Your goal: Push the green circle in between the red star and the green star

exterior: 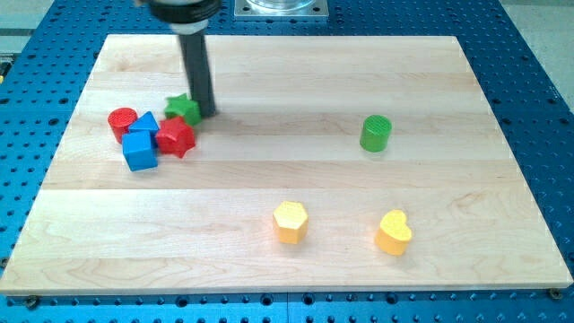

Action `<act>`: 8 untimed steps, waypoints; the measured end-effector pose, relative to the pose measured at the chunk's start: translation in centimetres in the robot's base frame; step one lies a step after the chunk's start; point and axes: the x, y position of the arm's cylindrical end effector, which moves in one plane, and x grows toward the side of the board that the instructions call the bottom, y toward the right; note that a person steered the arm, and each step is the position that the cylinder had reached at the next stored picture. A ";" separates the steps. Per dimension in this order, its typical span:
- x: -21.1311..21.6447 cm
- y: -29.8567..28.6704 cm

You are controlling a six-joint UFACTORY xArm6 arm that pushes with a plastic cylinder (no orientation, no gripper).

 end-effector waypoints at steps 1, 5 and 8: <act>-0.1 1.1; 1.8 37.4; 8.0 21.2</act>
